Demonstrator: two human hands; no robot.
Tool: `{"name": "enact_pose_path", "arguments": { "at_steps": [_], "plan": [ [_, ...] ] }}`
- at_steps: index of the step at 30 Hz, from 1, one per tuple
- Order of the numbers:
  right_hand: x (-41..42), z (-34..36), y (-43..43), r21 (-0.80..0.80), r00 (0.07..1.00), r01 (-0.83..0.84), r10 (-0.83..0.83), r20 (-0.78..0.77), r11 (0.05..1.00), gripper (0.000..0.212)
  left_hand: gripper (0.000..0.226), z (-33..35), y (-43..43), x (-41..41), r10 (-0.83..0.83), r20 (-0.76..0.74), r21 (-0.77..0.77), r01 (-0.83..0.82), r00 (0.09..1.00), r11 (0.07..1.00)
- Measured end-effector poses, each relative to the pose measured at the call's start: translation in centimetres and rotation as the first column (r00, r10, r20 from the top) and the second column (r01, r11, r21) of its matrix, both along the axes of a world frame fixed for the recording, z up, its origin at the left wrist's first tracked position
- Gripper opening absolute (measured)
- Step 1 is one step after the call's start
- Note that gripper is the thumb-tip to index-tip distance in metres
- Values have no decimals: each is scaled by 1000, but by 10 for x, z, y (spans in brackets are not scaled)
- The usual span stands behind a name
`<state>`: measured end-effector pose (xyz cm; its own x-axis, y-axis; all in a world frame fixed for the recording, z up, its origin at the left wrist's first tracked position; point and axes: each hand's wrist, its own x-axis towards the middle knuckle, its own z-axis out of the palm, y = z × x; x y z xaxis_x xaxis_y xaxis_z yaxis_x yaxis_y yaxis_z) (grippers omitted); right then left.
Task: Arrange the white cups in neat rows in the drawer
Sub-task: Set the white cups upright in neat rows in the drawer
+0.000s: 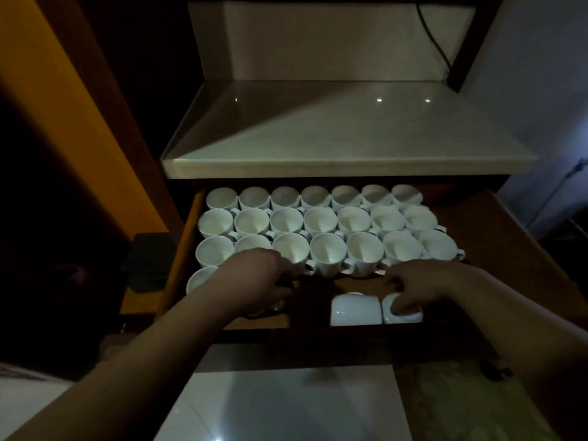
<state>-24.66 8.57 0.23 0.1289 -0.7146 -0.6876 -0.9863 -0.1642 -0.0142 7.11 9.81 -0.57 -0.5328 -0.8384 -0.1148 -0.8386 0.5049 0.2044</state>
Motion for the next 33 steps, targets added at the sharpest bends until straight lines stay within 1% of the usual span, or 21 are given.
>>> {"name": "enact_pose_path", "arguments": {
  "at_steps": [2,3,5,7,8,9,11,13,14,17,18,21,24,26,27,28,30,31,33],
  "plan": [
    [-12,-5,3,42,1000,-13,12,9,999,72,21,8,5,-45,4,-88,104,5,996,995],
    [-15,-9,5,58,999,-25,23,33,998,73,24,7,5,-67,-4,-100,150,19,995,989],
    [-20,-24,6,55,994,-32,26,108,998,74,39,-8,-2,-106,-53,-27,211,57,998,976],
    [-27,-31,5,45,984,-43,35,173,998,68,45,-28,-11,-138,-125,98,270,95,987,958],
    [-32,-33,3,43,982,-51,42,187,998,65,44,-34,-13,-151,-137,139,321,86,981,943],
    [-36,-32,2,48,980,-58,47,194,997,62,46,-40,-16,-161,-137,147,376,73,980,924],
    [-54,-30,-2,62,985,-45,34,171,997,56,51,-49,-21,-178,-132,185,432,40,974,901],
    [-70,-28,-2,67,987,5,-15,160,998,51,55,-52,-22,-189,-158,235,411,49,959,910],
    [-76,-28,-2,59,986,25,-34,163,998,52,55,-52,-22,-192,-164,259,400,48,952,915],
    [-92,-27,-1,24,980,69,-72,188,997,50,48,-60,-22,-201,-206,343,382,64,916,922],
    [-97,-27,-2,21,975,81,-84,204,996,48,46,-58,-21,-203,-210,357,402,53,910,914],
    [-112,-24,-2,44,950,163,-168,261,986,46,36,-50,-23,-207,-209,336,493,17,919,870],
    [-122,-15,1,107,889,257,-278,365,960,55,32,-36,-20,-200,-196,304,445,43,932,894],
    [-123,-9,4,178,851,262,-314,420,949,63,36,-33,-17,-190,-156,238,392,52,959,919],
    [-123,-9,4,216,843,253,-325,429,943,63,37,-32,-15,-183,-132,199,373,49,971,926],
    [-123,-8,5,246,836,257,-343,428,934,55,36,-32,-13,-176,-117,170,351,51,978,935],
    [-123,-12,3,300,817,314,-417,397,901,28,31,-31,-8,-163,-100,125,301,58,987,952],
    [-125,-18,2,315,810,336,-443,383,888,25,30,-32,-6,-157,-85,113,290,49,990,956],
    [-126,-25,-2,339,788,384,-496,364,859,34,29,-32,-3,-146,-54,99,294,23,994,956]
  ]
}}
